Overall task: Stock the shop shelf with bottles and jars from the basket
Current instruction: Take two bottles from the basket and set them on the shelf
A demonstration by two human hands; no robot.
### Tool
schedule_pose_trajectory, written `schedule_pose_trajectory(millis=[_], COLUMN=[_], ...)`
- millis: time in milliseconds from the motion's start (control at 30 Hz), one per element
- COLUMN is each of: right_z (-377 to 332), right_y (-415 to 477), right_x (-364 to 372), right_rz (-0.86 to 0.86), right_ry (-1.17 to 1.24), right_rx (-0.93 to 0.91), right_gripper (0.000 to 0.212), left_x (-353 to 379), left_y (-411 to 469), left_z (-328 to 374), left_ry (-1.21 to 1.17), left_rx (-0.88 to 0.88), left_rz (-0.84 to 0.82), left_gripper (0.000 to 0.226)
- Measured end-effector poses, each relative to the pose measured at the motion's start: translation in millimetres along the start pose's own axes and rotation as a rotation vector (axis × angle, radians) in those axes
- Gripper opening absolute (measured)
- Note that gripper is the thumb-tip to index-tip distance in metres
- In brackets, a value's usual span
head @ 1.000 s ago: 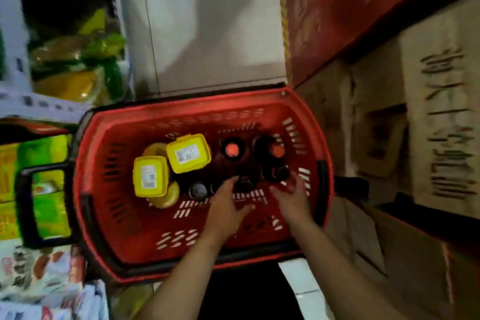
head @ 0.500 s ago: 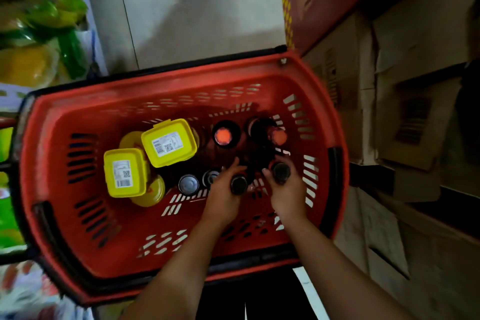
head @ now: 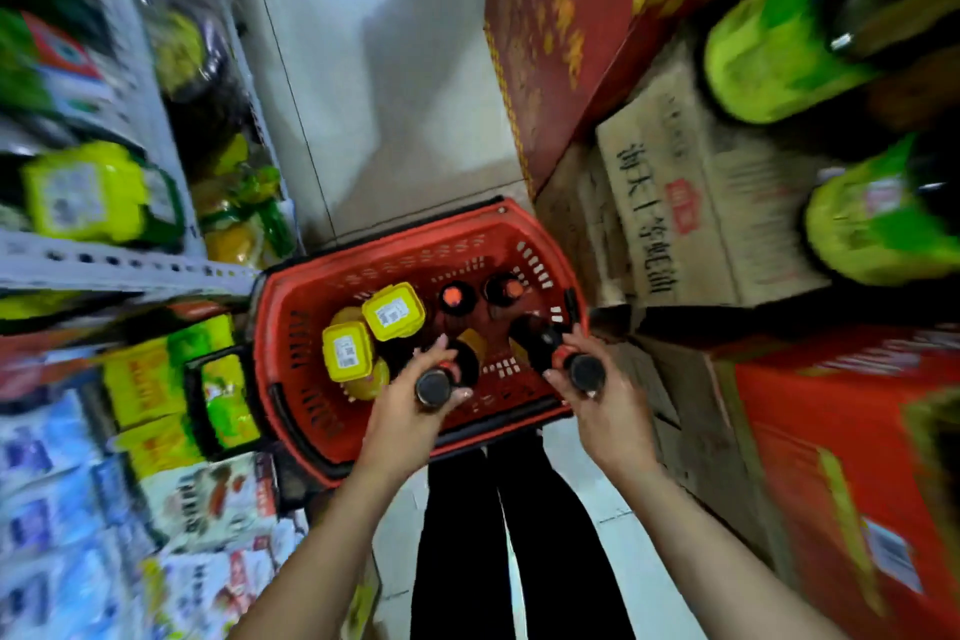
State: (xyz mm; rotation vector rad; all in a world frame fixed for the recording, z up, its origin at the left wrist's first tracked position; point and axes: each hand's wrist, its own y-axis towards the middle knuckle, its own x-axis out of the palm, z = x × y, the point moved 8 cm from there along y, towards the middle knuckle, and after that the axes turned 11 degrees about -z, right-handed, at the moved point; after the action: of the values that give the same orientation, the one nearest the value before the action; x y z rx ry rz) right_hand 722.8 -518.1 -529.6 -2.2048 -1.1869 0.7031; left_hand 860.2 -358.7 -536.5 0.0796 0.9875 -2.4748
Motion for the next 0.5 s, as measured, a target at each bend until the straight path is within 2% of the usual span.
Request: schedule_pose_trajectory(millis=[167, 267, 400, 500], right_z=[-98.6, -140.7, -164.2, -171.2], right_y=[-104.4, -171.7, -255.2, -329.2], right_x=[-31.5, -44.0, -56.0, -72.9], right_rz=[0.044, 0.086, 0.195, 0.34], right_ry=[-0.082, -0.03, 0.103, 0.17], right_rx=[-0.2, -0.301, -0.361, -0.424], right_gripper=[0.036, 0.033, 0.035, 0.035], left_x=[-41.7, -55.4, -50.6, -23.2], left_y=[-76.5, -121.2, -173.3, -212.7], left_z=[115.1, 174.9, 238.8, 285.5], left_ry=[0.123, 0.215, 0.235, 0.326], left_rx=[0.258, 0.42, 0.531, 0.646], left_rz=[0.005, -0.028, -0.09, -0.15], left_gripper=[0.037, 0.037, 0.057, 0.051])
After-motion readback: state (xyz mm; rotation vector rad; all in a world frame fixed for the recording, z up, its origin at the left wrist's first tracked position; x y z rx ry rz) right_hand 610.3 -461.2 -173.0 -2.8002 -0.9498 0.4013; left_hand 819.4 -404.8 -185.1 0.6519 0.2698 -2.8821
